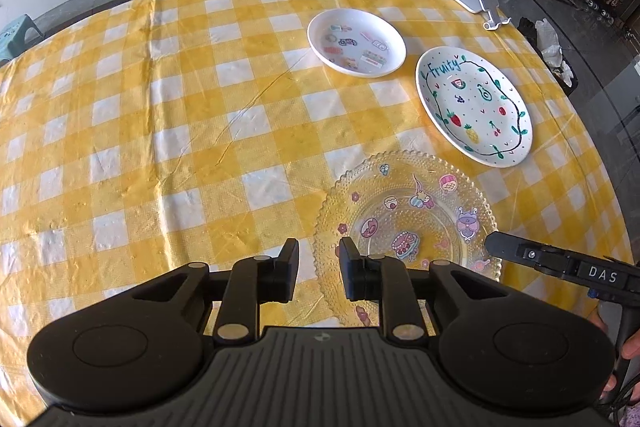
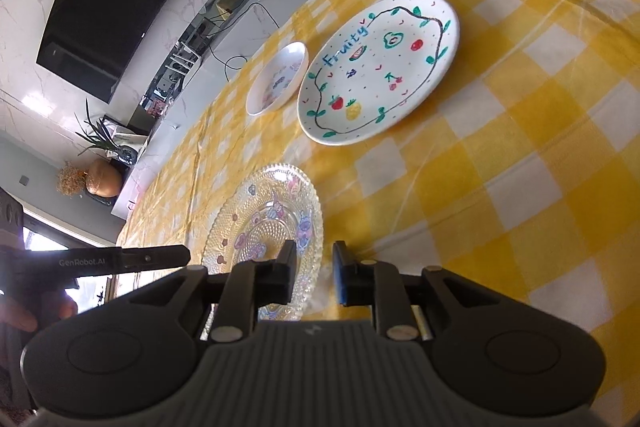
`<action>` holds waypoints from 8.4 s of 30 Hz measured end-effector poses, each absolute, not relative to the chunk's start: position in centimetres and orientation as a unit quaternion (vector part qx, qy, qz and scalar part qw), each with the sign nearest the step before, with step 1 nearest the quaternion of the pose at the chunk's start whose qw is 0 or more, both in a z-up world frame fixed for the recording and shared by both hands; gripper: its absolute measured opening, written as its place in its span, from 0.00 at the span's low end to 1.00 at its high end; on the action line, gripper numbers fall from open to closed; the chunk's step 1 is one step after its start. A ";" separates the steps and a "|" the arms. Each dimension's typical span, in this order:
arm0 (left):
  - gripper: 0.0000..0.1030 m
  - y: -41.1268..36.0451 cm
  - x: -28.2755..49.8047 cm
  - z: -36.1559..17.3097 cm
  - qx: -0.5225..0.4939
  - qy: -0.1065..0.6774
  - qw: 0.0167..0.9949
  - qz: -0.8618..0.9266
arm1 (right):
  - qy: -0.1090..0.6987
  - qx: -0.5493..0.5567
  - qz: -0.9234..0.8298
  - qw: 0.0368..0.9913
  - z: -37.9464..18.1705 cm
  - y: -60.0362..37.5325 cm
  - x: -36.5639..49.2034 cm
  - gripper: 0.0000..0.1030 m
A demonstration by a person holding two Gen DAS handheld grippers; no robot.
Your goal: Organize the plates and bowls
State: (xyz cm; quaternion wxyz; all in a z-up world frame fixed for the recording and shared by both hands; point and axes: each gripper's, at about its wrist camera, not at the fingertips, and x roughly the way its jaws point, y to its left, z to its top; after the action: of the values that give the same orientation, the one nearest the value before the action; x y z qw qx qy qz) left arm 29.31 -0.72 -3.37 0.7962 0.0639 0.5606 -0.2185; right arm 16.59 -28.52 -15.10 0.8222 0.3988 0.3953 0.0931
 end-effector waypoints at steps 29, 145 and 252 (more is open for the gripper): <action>0.10 1.3 31.4 -5.4 -0.048 0.600 0.759 -0.250 | 0.401 0.443 0.091 0.797 -16.0 -29.4 17.3 0.03; 0.41 -11.7 25.0 -6.2 -0.248 0.436 0.863 -0.068 | 0.345 0.403 -0.019 0.848 -13.5 -40.2 21.3 0.26; 0.09 -7.8 12.6 -2.7 -0.196 0.421 0.877 -0.118 | 0.364 0.422 -0.002 0.830 -11.1 -38.0 6.0 0.03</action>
State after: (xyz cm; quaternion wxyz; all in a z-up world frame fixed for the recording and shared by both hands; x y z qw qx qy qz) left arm 12.58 -7.85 -2.75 0.8775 -0.1963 0.4214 -0.1179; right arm 6.02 -37.95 -11.09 0.8302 0.4221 0.3641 -0.0023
